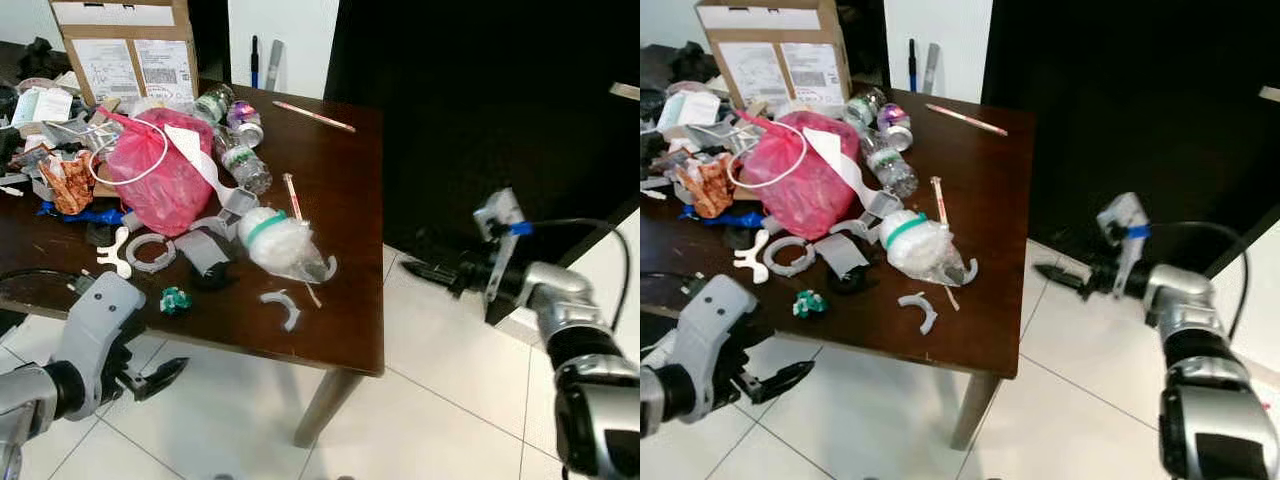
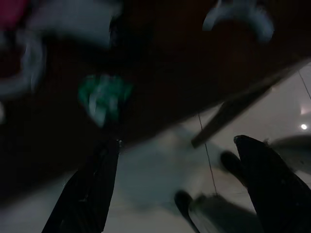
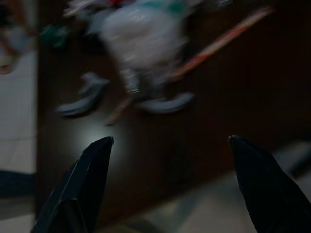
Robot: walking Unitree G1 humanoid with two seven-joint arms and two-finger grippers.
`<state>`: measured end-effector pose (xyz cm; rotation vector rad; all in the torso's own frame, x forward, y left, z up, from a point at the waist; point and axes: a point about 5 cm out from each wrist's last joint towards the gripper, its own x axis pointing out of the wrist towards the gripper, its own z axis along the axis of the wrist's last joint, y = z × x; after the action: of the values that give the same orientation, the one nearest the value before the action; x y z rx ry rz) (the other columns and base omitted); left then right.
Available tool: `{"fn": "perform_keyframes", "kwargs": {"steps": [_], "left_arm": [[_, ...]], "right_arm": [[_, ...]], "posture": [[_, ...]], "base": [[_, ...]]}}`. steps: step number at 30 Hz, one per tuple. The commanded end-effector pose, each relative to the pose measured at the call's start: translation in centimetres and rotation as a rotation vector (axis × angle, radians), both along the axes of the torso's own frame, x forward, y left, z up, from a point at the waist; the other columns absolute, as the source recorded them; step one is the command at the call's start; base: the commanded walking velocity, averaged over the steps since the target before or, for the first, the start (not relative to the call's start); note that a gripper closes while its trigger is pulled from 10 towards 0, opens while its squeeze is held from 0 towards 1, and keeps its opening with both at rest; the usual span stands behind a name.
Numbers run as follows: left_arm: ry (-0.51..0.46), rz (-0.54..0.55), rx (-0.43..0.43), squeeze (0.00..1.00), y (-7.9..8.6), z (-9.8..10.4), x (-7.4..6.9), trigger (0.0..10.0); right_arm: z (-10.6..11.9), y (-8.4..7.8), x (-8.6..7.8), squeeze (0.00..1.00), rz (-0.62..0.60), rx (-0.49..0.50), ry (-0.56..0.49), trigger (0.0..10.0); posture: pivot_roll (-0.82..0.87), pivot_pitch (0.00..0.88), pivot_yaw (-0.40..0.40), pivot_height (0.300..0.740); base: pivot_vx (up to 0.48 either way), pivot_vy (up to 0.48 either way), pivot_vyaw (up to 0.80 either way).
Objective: Picking trash to rubbish bin
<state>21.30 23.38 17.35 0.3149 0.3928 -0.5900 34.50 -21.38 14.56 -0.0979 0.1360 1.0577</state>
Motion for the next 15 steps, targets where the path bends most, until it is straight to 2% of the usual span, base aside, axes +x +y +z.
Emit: {"fn": "perform_keyframes", "kwargs": {"steps": [1,2,4,8,11,12,14,15], "left_arm": [[-0.043,-0.044,-0.052,0.00,-1.1,0.0,0.4,10.0],[-0.043,-0.044,-0.052,0.00,-1.1,0.0,0.4,10.0],[-0.088,-0.096,-0.102,0.00,-2.0,0.7,0.9,10.0],[-0.124,-0.119,-0.124,0.00,-2.4,1.1,1.8,10.0],[-0.131,-0.143,-0.130,0.00,-2.8,1.1,2.1,10.0],[-0.131,-0.143,-0.130,0.00,-2.8,1.1,2.1,10.0],[-0.144,-0.171,-0.148,0.00,-3.3,1.2,2.3,10.0],[-0.144,-0.171,-0.148,0.00,-3.3,1.2,2.3,10.0]], "right_arm": [[-0.4,1.4,0.0,0.00,0.034,-0.016,-0.019,10.0],[-0.4,1.4,0.0,0.00,0.034,-0.016,-0.019,10.0],[-0.8,3.8,0.2,0.00,0.046,0.000,-0.047,10.0],[-0.6,6.7,0.5,0.00,0.065,0.063,-0.070,10.0],[-0.1,8.4,0.7,0.00,0.055,0.110,-0.098,10.0],[-0.1,8.4,0.7,0.00,0.055,0.110,-0.098,10.0],[0.5,9.9,0.9,0.00,0.047,0.164,-0.111,10.0],[0.5,9.9,0.9,0.00,0.047,0.164,-0.111,10.0]], "posture": [[0.15,0.132,-0.115,0.740],[0.15,0.132,-0.115,0.740],[0.15,0.137,-0.119,0.740],[0.16,0.154,-0.124,0.740],[0.15,0.161,-0.126,0.740],[0.15,0.161,-0.126,0.740],[0.16,0.174,-0.132,0.740],[0.16,0.174,-0.132,0.740]], "base": [[0.000,0.000,0.00],[0.000,0.000,0.00],[0.000,0.000,0.00],[0.000,0.000,0.00],[0.000,0.000,0.00],[0.000,0.000,0.00],[0.000,0.000,0.00],[0.000,0.000,0.00]]}}
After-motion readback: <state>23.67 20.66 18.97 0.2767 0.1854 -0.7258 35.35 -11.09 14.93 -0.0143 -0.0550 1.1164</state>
